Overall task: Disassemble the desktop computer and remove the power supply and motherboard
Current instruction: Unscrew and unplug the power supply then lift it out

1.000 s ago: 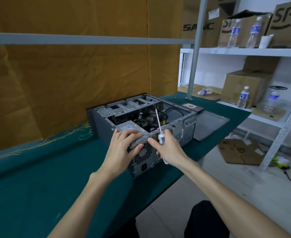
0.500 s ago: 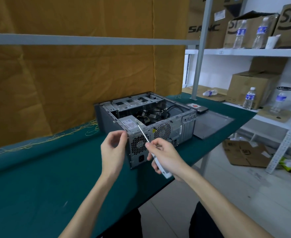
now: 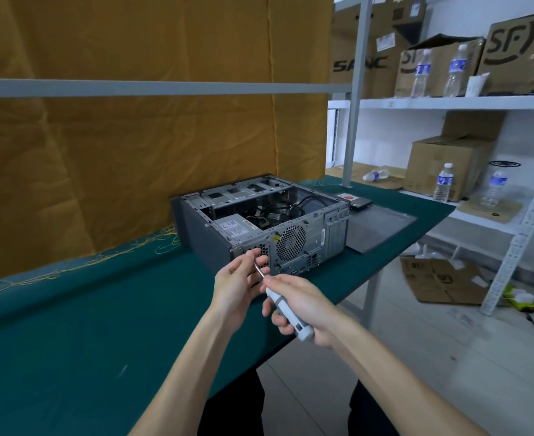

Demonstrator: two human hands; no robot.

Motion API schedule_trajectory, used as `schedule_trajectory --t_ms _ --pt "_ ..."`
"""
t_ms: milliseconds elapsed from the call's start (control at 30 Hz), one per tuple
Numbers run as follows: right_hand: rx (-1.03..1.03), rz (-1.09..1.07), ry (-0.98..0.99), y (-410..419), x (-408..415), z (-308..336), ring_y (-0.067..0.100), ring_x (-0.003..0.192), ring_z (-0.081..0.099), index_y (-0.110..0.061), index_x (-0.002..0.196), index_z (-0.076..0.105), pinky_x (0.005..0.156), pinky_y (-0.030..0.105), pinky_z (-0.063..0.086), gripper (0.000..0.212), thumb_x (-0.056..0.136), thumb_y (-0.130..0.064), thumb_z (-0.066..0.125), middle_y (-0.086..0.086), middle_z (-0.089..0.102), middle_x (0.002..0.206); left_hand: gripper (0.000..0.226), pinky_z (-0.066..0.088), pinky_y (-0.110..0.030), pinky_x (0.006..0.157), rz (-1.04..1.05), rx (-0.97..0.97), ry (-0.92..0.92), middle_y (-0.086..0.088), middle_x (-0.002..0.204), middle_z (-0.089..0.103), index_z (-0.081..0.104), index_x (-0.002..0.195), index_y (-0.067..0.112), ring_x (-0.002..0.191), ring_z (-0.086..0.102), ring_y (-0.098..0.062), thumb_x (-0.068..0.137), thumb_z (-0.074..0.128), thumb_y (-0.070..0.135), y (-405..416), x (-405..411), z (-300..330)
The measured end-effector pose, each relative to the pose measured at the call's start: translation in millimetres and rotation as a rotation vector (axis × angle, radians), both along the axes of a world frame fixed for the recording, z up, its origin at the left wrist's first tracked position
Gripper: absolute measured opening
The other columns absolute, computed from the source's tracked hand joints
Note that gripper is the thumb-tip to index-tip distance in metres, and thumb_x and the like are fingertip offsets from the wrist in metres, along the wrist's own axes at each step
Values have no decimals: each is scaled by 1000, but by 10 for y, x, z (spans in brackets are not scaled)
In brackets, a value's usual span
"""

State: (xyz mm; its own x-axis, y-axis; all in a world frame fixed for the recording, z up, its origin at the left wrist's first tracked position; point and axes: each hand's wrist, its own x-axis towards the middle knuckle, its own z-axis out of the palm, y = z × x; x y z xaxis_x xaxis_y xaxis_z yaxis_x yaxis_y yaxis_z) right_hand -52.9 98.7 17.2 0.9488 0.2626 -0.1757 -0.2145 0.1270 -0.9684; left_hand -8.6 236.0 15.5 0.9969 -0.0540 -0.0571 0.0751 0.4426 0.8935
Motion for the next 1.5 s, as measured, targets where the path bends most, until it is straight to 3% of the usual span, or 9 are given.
schedule_trajectory --t_ms 433,533,700,867,1033,1100,1233,1300,1500 --pt "100 26 79 38 35 29 14 45 45 -8 106 57 37 21 35 25 103 -33 61 13 63 70 28 52 -28 54 29 36 -14 -6 95 68 66 123 4 56 54 -14 105 56 23 33 46 -13" --pt "310 93 230 27 52 89 11 44 43 -5 98 58 35 19 36 28 99 -32 66 12 59 73 32 48 -26 45 16 8 18 -5 93 69 66 124 1 54 52 -14 103 60 24 44 61 -5" --pt "622 188 414 -2 77 142 6 40 42 -5 94 57 32 16 35 25 99 -28 64 5 52 71 29 55 -23 57 133 81 24 -1 84 77 72 110 2 50 58 -7 100 65 27 -29 88 -23" --pt "157 62 233 8 78 262 8 43 41 -9 96 58 34 19 33 27 103 -35 62 2 52 64 30 56 -23 59 133 90 36 -7 85 78 75 97 -1 55 66 -10 101 63 27 -54 115 22" --pt "-698 -57 -244 124 73 301 11 35 47 -18 90 53 35 22 38 17 103 -30 53 4 61 69 28 58 -23 58 88 14 49 -11 87 78 71 100 -2 69 74 -14 105 55 20 -79 110 95" --pt "-592 -30 -216 76 55 300 11 39 51 -17 92 54 37 22 41 15 101 -28 57 5 66 70 29 58 -24 58 61 -51 65 -12 88 78 68 102 -4 69 74 -16 107 50 17 -76 103 124" --pt "139 177 273 -218 -67 351 17 58 65 -3 111 60 41 22 49 34 104 -36 55 14 69 84 29 58 -20 60 18 -183 96 -12 87 78 65 103 -6 70 75 -14 108 45 14 -78 95 159" --pt "206 170 325 -260 -96 326 12 51 59 3 110 67 36 18 43 39 104 -33 55 12 68 81 30 59 -21 61 -11 -200 103 -12 91 79 64 108 -6 73 76 -14 109 44 17 -75 98 153" --pt "-962 -326 -450 -120 -90 221 10 52 55 -25 85 68 47 25 40 18 83 -42 72 -8 63 64 28 59 -20 63 -43 -63 78 -17 102 77 68 109 -9 90 77 -19 100 64 18 -33 103 94"
